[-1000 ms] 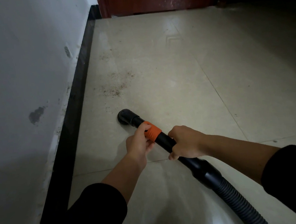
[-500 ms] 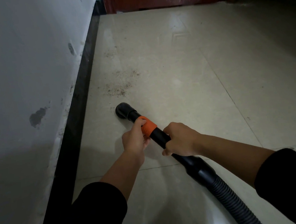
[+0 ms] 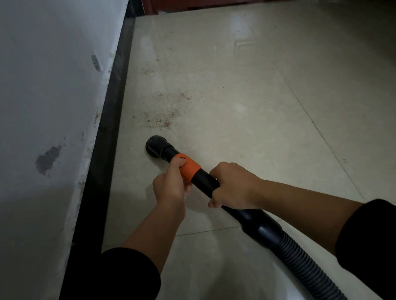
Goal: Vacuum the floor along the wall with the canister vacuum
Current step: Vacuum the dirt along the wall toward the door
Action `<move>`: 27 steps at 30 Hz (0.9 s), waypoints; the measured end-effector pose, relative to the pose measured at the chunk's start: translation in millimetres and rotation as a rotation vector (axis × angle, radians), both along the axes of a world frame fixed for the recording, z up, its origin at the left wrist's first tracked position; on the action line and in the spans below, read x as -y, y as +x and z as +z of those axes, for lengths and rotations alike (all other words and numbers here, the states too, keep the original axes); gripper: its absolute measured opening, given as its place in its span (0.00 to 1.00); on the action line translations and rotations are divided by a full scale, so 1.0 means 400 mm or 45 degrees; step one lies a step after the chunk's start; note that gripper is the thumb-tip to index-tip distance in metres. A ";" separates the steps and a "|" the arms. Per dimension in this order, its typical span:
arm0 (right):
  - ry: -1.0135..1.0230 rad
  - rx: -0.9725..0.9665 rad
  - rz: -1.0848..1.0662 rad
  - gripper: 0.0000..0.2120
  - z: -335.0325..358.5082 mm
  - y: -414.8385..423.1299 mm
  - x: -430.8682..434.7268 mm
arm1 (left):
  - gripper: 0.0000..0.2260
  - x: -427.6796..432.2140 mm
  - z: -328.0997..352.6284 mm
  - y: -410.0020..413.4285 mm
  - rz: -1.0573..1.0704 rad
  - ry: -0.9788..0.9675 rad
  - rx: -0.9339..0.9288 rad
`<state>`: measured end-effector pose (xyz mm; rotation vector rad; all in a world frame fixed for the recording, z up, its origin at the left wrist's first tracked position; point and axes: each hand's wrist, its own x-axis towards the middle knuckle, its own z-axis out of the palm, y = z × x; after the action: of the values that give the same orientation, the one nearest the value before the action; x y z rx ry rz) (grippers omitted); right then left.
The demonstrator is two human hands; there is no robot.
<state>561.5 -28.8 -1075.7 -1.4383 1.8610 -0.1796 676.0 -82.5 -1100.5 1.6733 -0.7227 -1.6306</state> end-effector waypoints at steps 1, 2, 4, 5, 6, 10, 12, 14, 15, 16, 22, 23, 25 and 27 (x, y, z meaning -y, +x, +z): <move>-0.001 0.002 0.001 0.12 -0.001 0.003 0.005 | 0.09 0.003 0.000 0.003 0.008 -0.003 0.004; -0.003 0.005 0.001 0.12 -0.003 0.006 0.010 | 0.09 0.007 0.000 0.004 0.018 -0.004 0.008; -0.012 0.011 0.001 0.12 -0.009 0.012 0.019 | 0.09 0.014 -0.001 0.007 0.036 -0.007 0.018; -0.018 0.013 0.002 0.12 -0.012 0.015 0.023 | 0.09 0.018 -0.001 0.008 0.044 -0.011 0.028; -0.024 0.015 0.002 0.12 -0.014 0.017 0.027 | 0.10 0.021 -0.002 0.010 0.055 -0.015 0.038; -0.047 0.022 0.011 0.11 -0.020 0.030 0.044 | 0.10 0.033 -0.008 0.018 0.101 -0.034 0.055; -0.055 0.027 0.016 0.11 -0.023 0.039 0.050 | 0.09 0.037 -0.013 0.025 0.128 -0.053 0.055; -0.062 0.031 0.016 0.11 -0.028 0.046 0.056 | 0.08 0.041 -0.016 0.030 0.159 -0.067 0.050; -0.063 0.034 0.015 0.11 -0.030 0.049 0.059 | 0.08 0.043 -0.017 0.032 0.173 -0.071 0.047; -0.063 0.038 0.014 0.12 -0.032 0.051 0.062 | 0.08 0.044 -0.017 0.034 0.181 -0.073 0.051; -0.076 0.057 0.019 0.13 -0.034 0.068 0.079 | 0.09 0.056 -0.022 0.046 0.210 -0.091 0.092; -0.081 0.059 0.022 0.13 -0.034 0.072 0.081 | 0.09 0.058 -0.023 0.049 0.221 -0.093 0.100; -0.089 0.066 0.031 0.12 -0.033 0.079 0.086 | 0.10 0.061 -0.022 0.056 0.257 -0.087 0.113; -0.093 0.076 0.034 0.12 -0.030 0.086 0.088 | 0.10 0.061 -0.021 0.062 0.293 -0.073 0.114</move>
<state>595.9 -63.8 -1087.7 -1.4903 1.8021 -0.2769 700.8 -107.0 -1108.7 1.7275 -0.5896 -1.3707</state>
